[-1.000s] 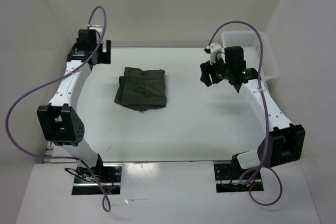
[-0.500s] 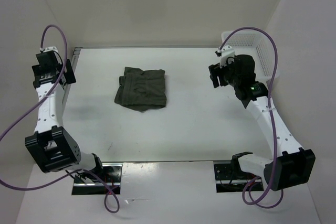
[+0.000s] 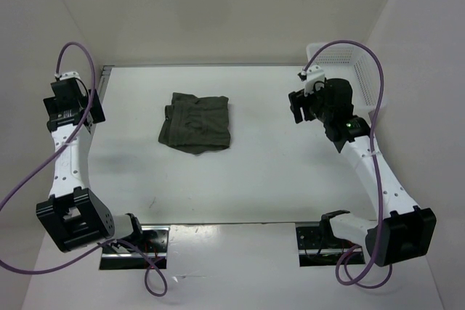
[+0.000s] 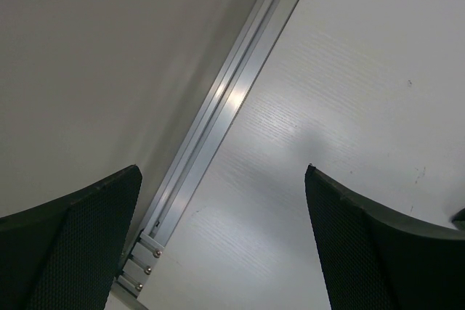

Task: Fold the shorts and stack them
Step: Fold the shorts

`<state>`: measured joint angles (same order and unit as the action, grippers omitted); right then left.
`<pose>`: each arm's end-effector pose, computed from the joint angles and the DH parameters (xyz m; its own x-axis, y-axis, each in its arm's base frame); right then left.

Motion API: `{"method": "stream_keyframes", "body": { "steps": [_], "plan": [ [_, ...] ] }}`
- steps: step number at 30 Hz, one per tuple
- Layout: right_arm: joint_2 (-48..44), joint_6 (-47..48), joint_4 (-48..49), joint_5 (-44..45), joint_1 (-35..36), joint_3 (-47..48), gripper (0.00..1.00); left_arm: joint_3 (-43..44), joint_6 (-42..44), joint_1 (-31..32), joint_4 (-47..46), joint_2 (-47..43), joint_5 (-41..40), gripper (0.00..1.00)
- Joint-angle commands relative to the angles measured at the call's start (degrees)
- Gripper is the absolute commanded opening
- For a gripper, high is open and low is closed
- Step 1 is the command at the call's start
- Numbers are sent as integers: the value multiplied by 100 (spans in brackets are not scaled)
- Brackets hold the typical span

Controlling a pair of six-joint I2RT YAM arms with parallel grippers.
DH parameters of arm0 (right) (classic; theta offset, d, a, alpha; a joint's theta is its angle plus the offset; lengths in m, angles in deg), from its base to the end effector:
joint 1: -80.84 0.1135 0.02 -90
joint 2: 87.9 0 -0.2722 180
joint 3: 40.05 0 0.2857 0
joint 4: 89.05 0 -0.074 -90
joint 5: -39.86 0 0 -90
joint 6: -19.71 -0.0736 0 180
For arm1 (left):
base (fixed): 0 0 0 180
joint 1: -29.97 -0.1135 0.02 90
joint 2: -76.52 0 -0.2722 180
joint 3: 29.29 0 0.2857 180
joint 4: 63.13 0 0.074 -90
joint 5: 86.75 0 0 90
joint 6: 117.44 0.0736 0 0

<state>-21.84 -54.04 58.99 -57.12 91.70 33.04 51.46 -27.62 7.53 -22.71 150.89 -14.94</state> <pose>0.3189 0.0703 0.3353 -0.3148 -0.3432 -0.8849 -0.3993 0.8937 -0.2046 0.3146 0.1548 0.3268 -0.5155 -0.2161 -0.8292 -0.6034 0.7787 0.1721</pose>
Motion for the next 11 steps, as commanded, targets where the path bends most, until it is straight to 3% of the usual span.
{"method": "stream_keyframes", "body": {
  "steps": [1, 11],
  "plan": [
    [-278, -25, 340, -49, -39, -173, 76, -7, 19, -15, -122, -159, -26, 100],
    [-392, -25, 340, -49, -39, -278, 78, -7, 19, -15, -122, -159, 466, 100]
  ]
}}
